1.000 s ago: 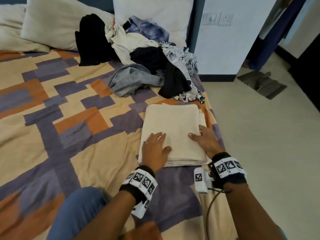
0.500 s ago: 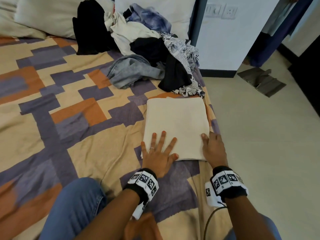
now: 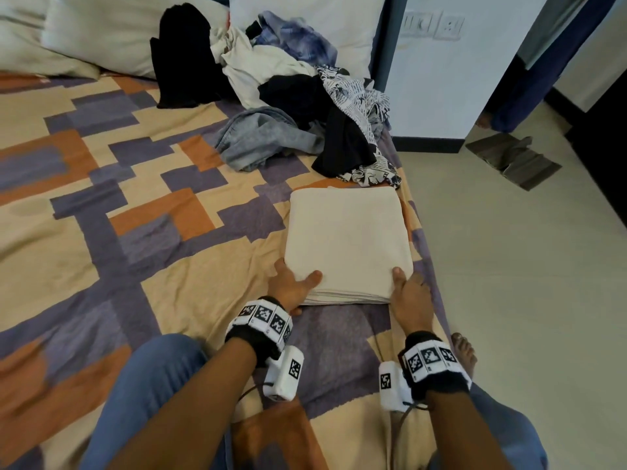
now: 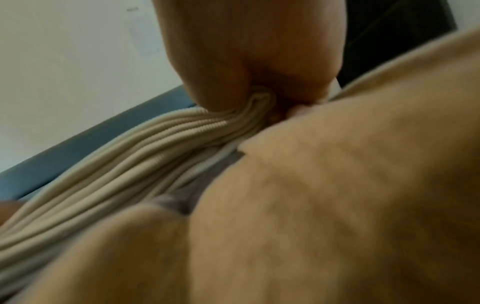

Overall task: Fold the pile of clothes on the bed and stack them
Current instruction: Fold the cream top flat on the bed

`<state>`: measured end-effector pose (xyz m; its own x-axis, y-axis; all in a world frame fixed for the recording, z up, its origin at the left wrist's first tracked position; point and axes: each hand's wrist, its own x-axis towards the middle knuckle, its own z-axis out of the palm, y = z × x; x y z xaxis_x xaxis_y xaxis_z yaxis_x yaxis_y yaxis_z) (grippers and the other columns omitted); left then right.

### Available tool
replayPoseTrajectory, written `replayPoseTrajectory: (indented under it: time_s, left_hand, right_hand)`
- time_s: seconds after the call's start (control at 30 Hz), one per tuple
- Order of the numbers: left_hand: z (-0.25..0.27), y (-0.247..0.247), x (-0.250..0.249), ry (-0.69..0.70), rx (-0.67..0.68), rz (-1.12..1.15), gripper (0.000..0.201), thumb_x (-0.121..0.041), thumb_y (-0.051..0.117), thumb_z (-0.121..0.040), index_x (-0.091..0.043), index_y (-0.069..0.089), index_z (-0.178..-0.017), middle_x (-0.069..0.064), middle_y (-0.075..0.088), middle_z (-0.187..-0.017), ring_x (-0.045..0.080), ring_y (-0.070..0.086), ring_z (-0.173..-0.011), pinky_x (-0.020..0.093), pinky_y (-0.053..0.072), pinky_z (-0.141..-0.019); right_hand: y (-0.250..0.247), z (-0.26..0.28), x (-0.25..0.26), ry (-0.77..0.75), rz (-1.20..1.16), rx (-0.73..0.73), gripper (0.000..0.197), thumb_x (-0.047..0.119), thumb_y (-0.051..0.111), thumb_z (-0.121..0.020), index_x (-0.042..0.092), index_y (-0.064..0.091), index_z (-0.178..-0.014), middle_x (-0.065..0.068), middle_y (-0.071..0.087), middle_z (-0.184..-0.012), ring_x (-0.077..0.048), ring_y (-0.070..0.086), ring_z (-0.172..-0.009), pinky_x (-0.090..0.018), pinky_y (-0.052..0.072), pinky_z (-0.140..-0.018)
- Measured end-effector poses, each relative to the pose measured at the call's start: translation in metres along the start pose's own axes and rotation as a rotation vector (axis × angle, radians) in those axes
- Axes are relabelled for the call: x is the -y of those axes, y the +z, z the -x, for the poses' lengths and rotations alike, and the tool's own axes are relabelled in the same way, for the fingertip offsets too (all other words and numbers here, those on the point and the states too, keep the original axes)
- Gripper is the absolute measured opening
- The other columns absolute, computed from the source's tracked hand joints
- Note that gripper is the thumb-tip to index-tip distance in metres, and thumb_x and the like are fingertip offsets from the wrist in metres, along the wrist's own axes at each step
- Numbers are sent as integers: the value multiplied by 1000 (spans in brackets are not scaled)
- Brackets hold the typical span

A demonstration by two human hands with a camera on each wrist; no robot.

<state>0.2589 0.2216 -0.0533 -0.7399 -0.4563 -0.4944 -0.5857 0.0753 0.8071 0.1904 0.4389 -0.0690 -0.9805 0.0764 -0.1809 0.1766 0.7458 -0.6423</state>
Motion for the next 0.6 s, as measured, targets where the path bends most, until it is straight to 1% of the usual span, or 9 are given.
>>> replayPoseTrajectory:
  time_s: [0.07, 0.17, 0.2, 0.3, 0.37, 0.4, 0.43, 0.53, 0.6]
  left_hand:
    - [2, 0, 0, 39, 24, -66, 79, -44, 73, -82, -19, 25, -140, 0, 54, -121, 19, 59, -89, 27, 50, -50]
    - [12, 0, 6, 145, -29, -115, 77, -37, 75, -82, -10, 30, -138, 5, 56, -128, 23, 58, -108, 28, 48, -82]
    - [16, 0, 8, 145, -46, -103, 75, -36, 76, -82, -9, 32, -136, 6, 56, -128, 23, 56, -109, 28, 46, -85]
    - [22, 2, 15, 84, -60, 14, 74, -35, 80, -77, -12, 33, -129, 7, 57, -123, 24, 60, -98, 32, 53, -64]
    - [28, -1, 18, 16, -52, 120, 70, -33, 81, -76, -16, 34, -125, 6, 58, -116, 23, 62, -89, 27, 49, -46]
    - [29, -2, 22, -25, -48, 163, 70, -31, 81, -76, -18, 33, -125, 5, 58, -115, 21, 62, -88, 26, 49, -45]
    - [31, -3, 28, -55, -32, 198, 71, -29, 82, -76, -19, 32, -126, 2, 57, -115, 19, 61, -89, 28, 51, -46]
    - [36, -7, 35, -91, 54, 104, 87, -30, 84, -73, -25, 23, -134, -2, 49, -124, 20, 55, -105, 36, 57, -61]
    - [31, -15, 25, -67, 65, -110, 109, -41, 88, -64, -24, 13, -143, 3, 39, -140, 27, 45, -123, 43, 52, -90]
  right_hand:
    - [-5, -9, -8, 21, -20, 33, 58, 46, 29, -104, -3, 41, -132, -30, 55, -128, -45, 51, -120, -48, 41, -92]
    - [-11, -22, -15, 37, -114, 58, 53, 42, 32, -105, -4, 49, -124, -28, 59, -124, -42, 55, -116, -46, 43, -92]
    - [-11, -26, -17, 31, -156, 58, 51, 40, 33, -105, -5, 51, -122, -24, 60, -123, -39, 56, -114, -43, 43, -91]
    - [-11, -30, -28, 20, -330, 81, 45, 38, 39, -104, -1, 58, -117, -10, 63, -104, -26, 58, -97, -37, 49, -84]
    - [-15, -22, -36, 29, -411, 137, 42, 42, 41, -101, 5, 59, -109, -3, 61, -84, -20, 55, -74, -25, 51, -59]
    - [-19, -16, -41, 18, -375, 159, 41, 42, 41, -100, 6, 58, -111, -1, 58, -81, -18, 52, -70, -23, 46, -55]
    - [-23, -10, -46, 7, -287, 161, 40, 40, 43, -100, 6, 58, -115, -3, 60, -87, -22, 56, -76, -26, 47, -62]
    - [-43, -6, -57, -20, 4, 88, 34, 33, 47, -102, 7, 65, -113, -20, 65, -113, -39, 59, -109, -40, 44, -89]
    - [-62, -11, -47, 20, 43, 41, 46, 43, 45, -101, 7, 65, -81, -24, 65, -93, -42, 62, -97, -41, 46, -81]
